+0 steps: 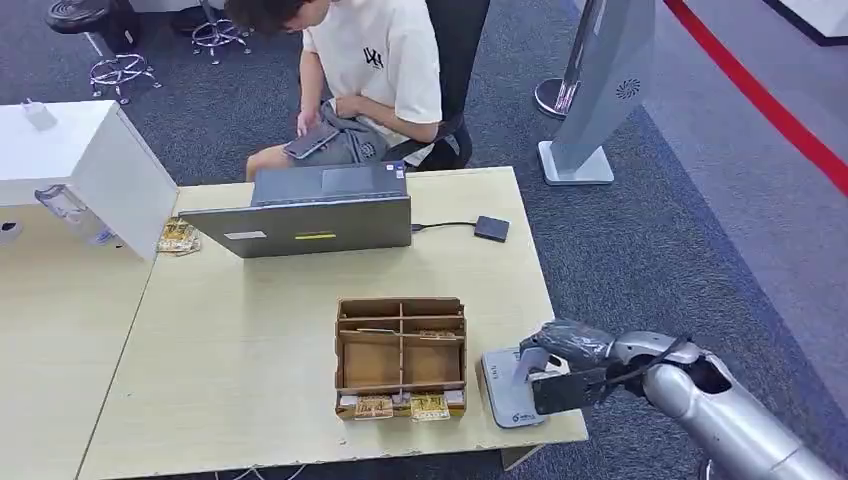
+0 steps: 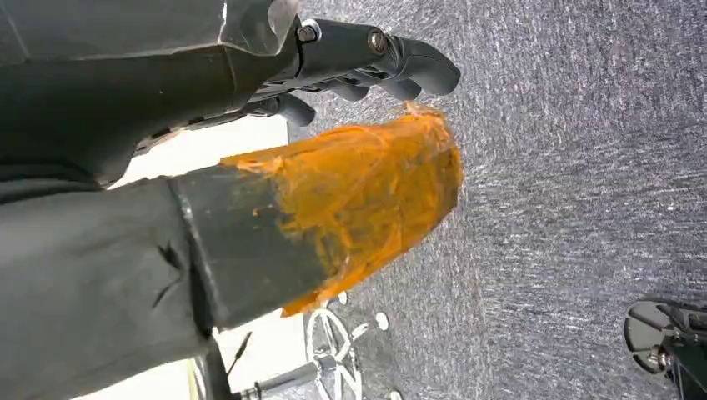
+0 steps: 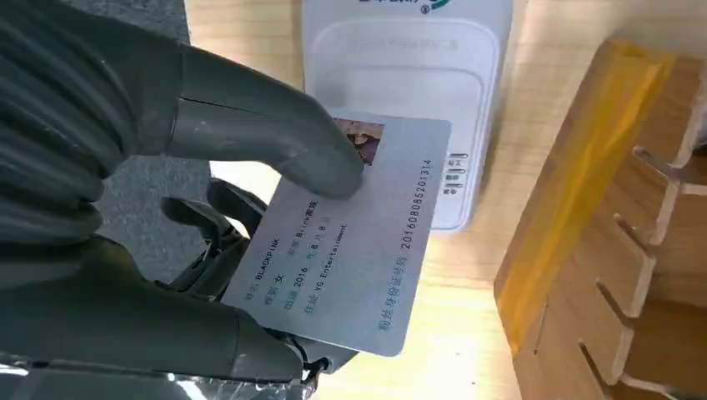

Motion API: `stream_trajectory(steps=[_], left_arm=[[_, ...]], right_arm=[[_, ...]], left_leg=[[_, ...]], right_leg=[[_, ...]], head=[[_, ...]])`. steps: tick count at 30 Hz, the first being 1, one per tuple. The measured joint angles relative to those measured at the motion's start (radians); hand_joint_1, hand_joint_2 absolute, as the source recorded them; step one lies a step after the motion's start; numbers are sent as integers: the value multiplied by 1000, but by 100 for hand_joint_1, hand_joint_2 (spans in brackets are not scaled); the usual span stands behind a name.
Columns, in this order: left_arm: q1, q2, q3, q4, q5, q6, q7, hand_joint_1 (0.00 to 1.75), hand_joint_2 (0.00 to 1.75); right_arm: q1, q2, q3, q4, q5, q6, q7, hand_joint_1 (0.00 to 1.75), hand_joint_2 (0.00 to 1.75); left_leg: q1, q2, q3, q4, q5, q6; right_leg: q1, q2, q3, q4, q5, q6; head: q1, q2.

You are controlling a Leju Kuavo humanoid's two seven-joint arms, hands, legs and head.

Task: Pass the card to the sensor for recognition and then transmit it.

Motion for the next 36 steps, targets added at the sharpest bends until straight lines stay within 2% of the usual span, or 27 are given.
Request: stream_trajectory(steps=[20,36], left_arm=[[0,0,0,0,-1,0,0,0,0],[0,-1,0,0,-2,0,0,0,0]], right_arm=[[-5,0,47,19,18,-19,15,175,175],[-5,0,54,18,18,-20,15,175,175]], left_leg=[[0,0,0,0,0,0],[0,0,0,0,0,0]], right_leg=[[0,0,0,0,0,0],[0,0,0,0,0,0]], head=[[0,0],[0,0]])
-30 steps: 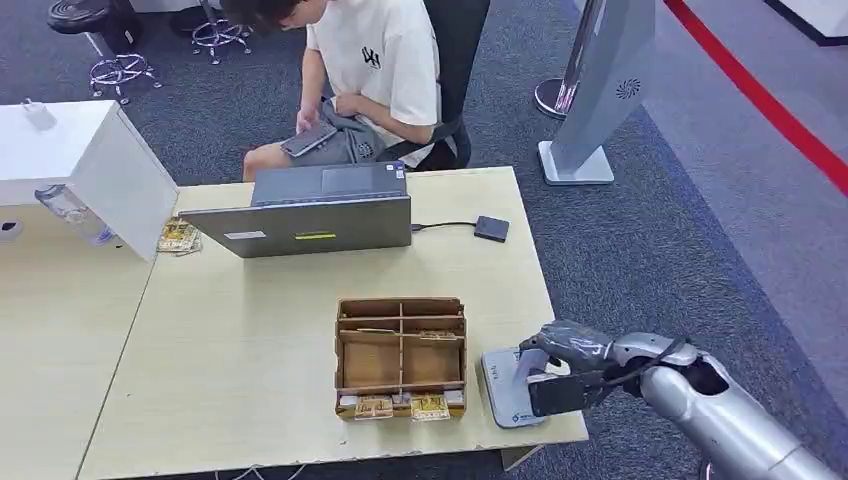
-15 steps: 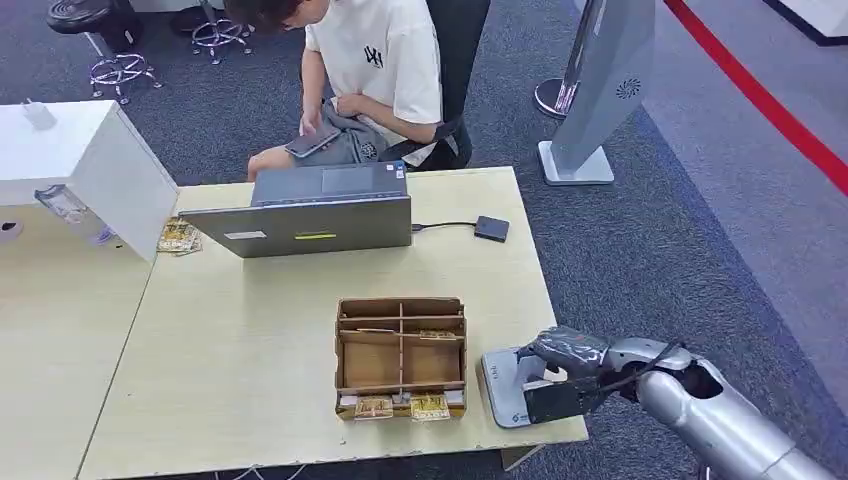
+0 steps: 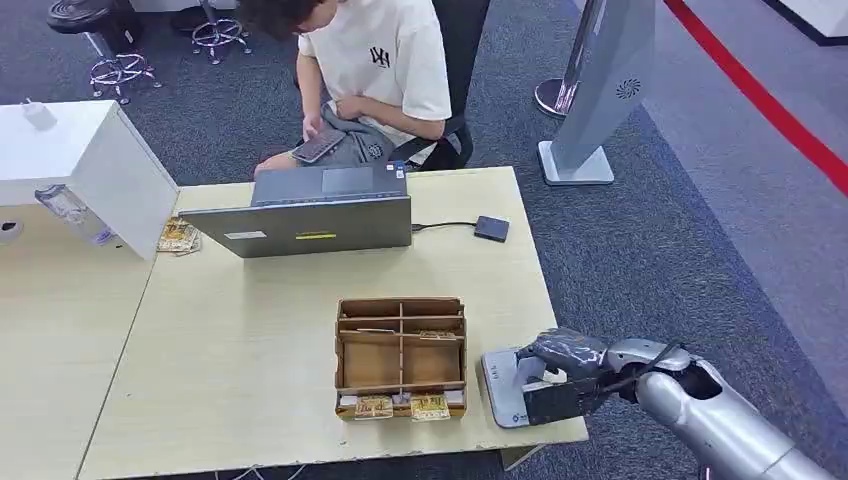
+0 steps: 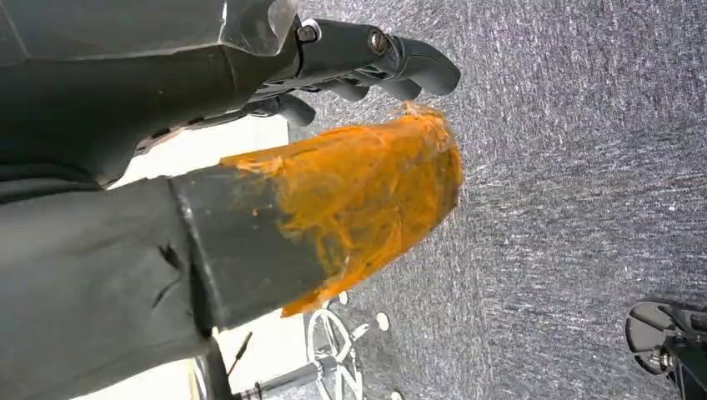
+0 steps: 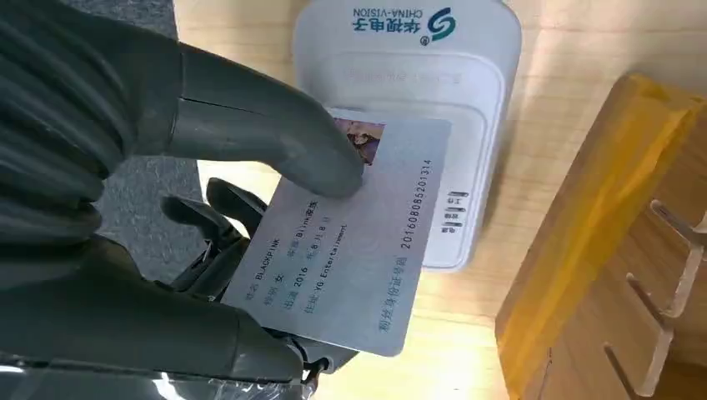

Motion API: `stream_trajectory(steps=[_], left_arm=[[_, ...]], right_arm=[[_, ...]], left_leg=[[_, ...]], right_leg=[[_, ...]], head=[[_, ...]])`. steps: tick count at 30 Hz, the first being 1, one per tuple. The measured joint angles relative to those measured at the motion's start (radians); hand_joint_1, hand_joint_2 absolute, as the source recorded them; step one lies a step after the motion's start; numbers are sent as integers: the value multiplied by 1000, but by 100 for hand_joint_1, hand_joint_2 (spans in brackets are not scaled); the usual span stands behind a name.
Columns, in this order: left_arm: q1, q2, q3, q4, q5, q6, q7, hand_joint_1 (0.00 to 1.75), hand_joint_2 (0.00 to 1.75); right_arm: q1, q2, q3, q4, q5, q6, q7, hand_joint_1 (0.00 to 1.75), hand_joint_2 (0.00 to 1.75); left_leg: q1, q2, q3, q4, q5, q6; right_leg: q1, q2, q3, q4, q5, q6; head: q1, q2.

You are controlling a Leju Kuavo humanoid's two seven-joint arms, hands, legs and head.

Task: Pass the card to the sensor for recognition and then transmit it.

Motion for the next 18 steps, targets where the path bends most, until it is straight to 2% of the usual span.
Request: stream_trajectory(steps=[12,18], left_arm=[[0,-3,0,0,0,0,0,0,0],[0,-3,2,0,0,2,-1,0,0]], right_arm=[[-3,-1,14,-17,0,-8,2,175,175],[4,-28,17,-65,-5,-9,2,175,175]], left_leg=[[0,0,0,0,0,0],[0,0,0,0,0,0]], right_leg=[[0,0,0,0,0,0],[0,0,0,0,0,0]], head=[[0,0],[0,0]])
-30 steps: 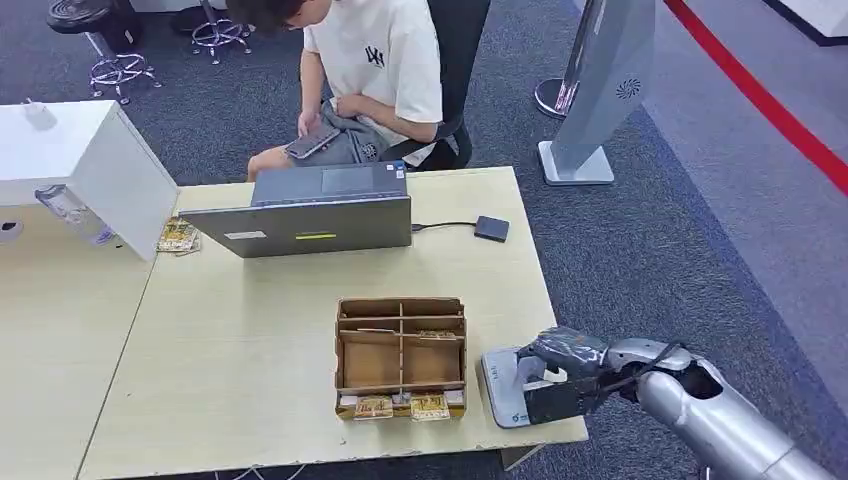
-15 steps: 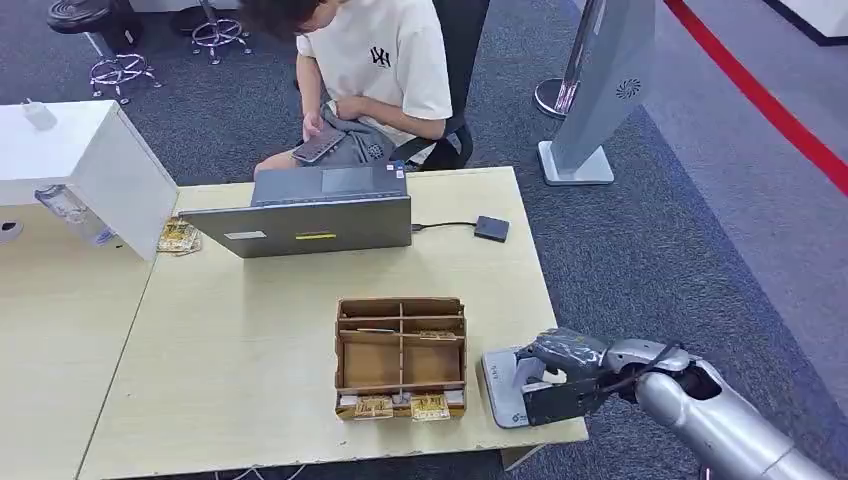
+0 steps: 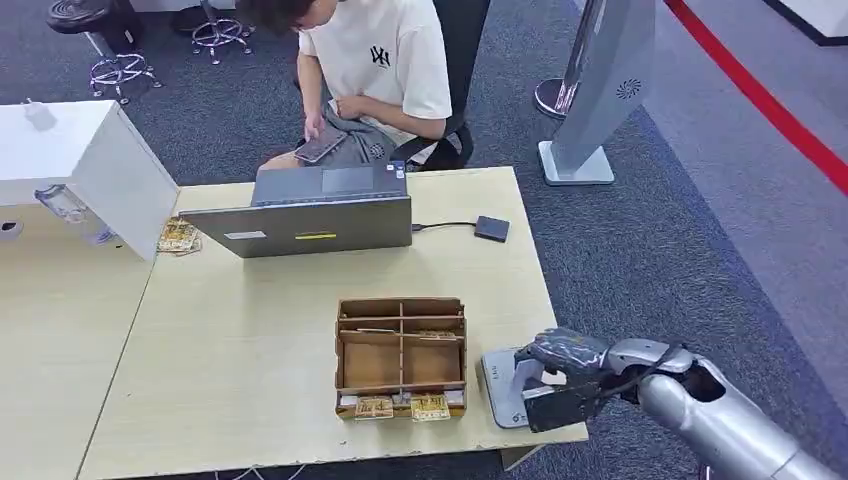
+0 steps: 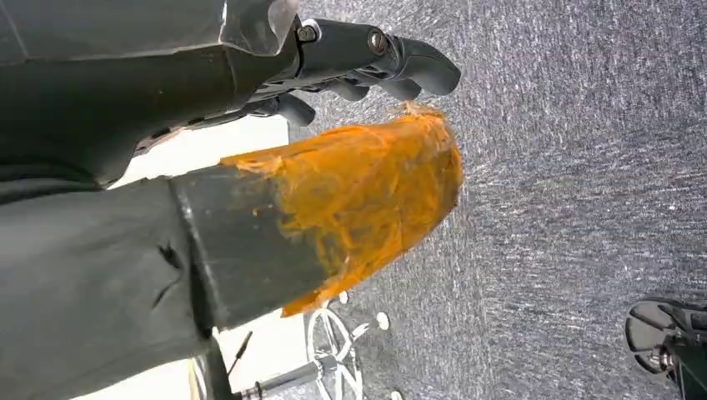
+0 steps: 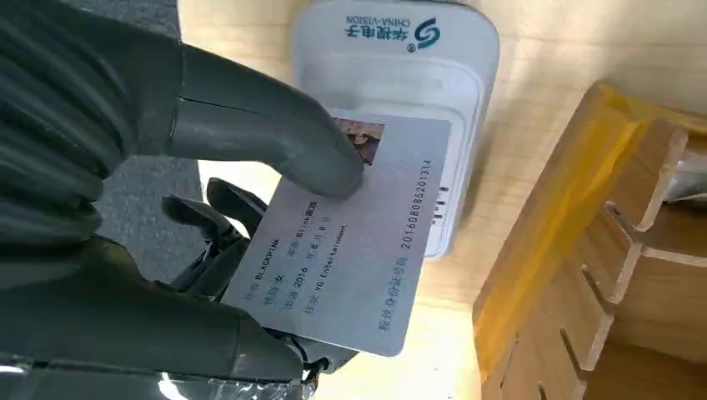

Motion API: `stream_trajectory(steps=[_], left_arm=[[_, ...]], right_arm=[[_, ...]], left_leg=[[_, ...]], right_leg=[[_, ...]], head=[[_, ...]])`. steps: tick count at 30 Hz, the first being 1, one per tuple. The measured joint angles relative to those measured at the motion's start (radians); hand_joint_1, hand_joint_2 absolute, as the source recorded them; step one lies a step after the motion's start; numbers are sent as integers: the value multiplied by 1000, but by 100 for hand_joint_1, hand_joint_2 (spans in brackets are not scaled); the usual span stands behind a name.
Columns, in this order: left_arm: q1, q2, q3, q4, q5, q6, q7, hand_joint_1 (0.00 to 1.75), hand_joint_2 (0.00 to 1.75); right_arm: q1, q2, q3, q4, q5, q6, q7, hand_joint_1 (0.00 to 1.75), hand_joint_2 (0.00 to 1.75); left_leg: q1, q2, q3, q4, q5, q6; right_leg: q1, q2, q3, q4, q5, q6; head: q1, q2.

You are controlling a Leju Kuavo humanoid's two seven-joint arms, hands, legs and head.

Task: Pass the card to the sensor for recognition and then transmit it.

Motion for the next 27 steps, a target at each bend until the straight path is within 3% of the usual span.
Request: stream_trajectory(steps=[27], left_arm=[[-1,10,0,0,-2,4,-30,0,0]], right_arm=[[1,8,16,-21,5,-6,-5,175,175]], left_leg=[[0,0,0,0,0,0]], right_leg=[[0,0,0,0,0,0]], head=[[0,0]])
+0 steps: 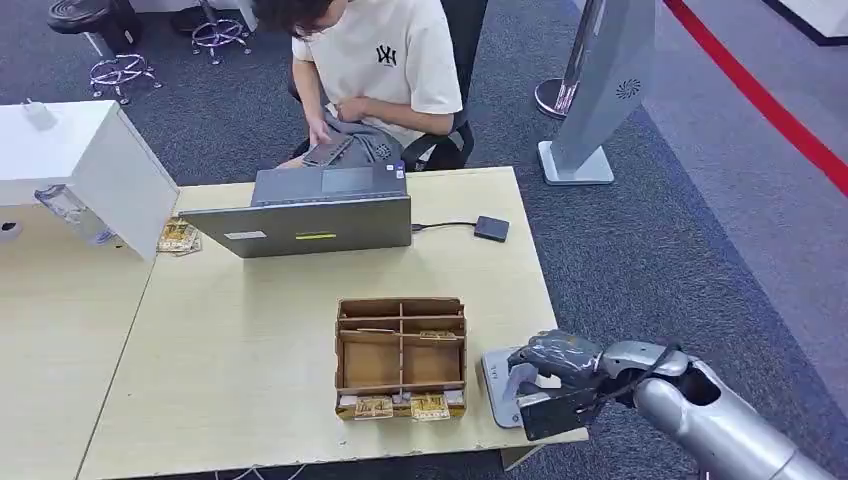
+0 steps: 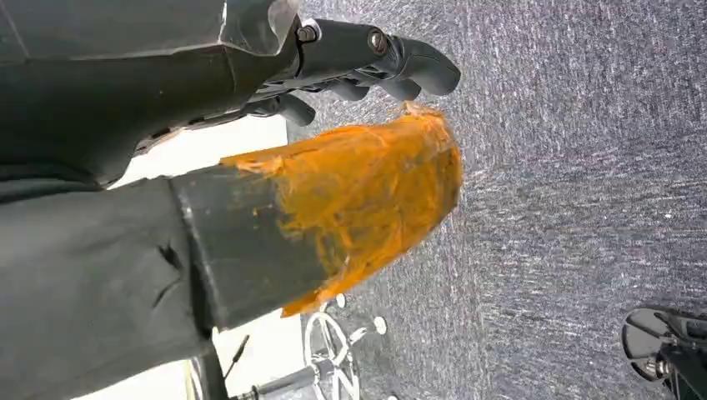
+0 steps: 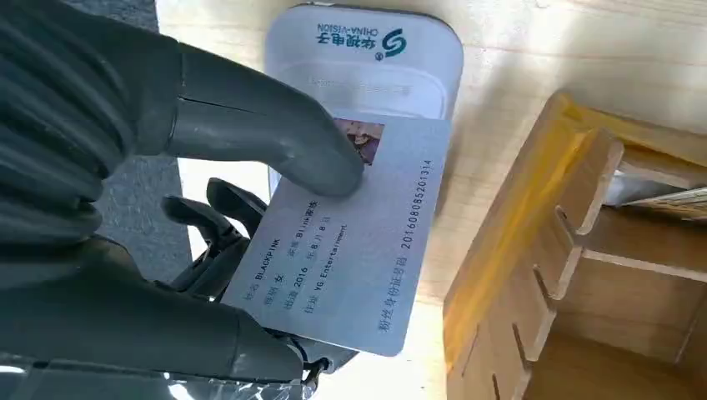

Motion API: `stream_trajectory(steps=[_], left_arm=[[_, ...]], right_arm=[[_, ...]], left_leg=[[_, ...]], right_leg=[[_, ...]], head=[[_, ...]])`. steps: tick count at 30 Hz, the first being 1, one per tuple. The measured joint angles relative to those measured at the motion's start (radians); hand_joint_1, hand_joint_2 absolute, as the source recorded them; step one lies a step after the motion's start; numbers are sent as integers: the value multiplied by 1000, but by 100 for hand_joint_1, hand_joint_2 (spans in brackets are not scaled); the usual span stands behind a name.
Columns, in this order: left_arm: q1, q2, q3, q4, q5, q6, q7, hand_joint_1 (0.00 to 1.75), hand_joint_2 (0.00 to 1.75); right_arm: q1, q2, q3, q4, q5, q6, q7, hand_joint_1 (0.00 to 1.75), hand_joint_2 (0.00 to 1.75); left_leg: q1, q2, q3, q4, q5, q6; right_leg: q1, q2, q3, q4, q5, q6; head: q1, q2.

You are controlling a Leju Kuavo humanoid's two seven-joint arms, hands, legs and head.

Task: Pass the card to the sensor for recognition and then transmit it.

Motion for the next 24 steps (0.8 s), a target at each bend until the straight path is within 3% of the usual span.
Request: stream_trajectory(steps=[24], left_arm=[[-3,8,0,0,0,10,-14,0,0]], right_arm=[[-20,47,20,42,77,-48,6,175,175]], left_leg=[[0,0,0,0,0,0]], right_leg=[[0,0,0,0,0,0]], head=[[0,0]])
